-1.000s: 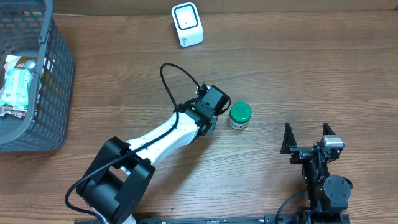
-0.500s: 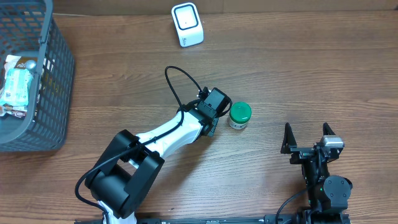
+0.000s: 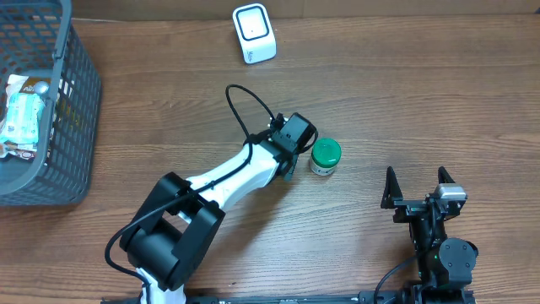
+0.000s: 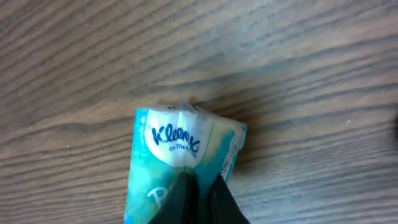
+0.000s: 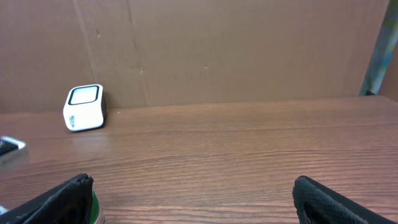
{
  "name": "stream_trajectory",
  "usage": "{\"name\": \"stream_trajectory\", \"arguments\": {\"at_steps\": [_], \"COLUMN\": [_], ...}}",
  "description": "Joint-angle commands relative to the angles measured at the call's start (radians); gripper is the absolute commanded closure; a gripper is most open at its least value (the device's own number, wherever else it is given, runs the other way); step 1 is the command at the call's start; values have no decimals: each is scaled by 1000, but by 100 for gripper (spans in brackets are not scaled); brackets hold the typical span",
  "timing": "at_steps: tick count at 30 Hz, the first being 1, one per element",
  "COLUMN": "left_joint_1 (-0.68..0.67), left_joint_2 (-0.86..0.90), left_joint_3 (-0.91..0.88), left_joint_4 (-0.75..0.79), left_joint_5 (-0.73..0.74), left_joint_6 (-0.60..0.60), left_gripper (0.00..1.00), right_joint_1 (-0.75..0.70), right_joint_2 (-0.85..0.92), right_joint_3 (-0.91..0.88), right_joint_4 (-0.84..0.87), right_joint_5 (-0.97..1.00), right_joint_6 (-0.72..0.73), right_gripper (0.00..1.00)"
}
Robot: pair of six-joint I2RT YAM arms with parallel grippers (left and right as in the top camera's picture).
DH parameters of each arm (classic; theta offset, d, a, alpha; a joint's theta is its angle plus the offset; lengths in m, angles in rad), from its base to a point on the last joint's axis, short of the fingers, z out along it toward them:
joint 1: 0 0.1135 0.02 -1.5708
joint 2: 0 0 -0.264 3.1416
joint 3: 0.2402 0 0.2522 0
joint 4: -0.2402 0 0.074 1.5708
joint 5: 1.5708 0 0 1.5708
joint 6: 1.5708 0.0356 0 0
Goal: Scan the item barcode
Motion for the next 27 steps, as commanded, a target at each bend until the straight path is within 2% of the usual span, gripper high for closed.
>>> {"name": "stream_trajectory", "arguments": {"at_steps": [1,5,11,16,19,22,27], "left_joint_1": [50,126,297,399,428,431,426], "left_joint_2": [-1,-9,-6,-6,-6,-5,-4], "left_joint_3": [117,182,185,150,79,-7,-173], "left_joint_4": [-61,-97,-77,-29,73,199,531], "left_joint_5": [105,346,815,1036,1171,1241,1321], "left_joint_6": [-97,-98,-98,-90,-92,-113,-303], "left_gripper": [96,96,96,96,96,96,96], "right_joint_1": [-3,-3,-3,-3,-3,-3,-3], "right_joint_2": [-8,-8,-8,-8,-8,-8,-8], "right_joint_3": [-11,-11,-11,-11,-11,-11,-11], "right_joint_4": [6,6,6,6,6,6,6], "right_joint_5": [10,10,10,10,10,10,10], "right_joint_6": [4,4,4,4,4,4,4], "right_gripper": [0,0,0,0,0,0,0]}}
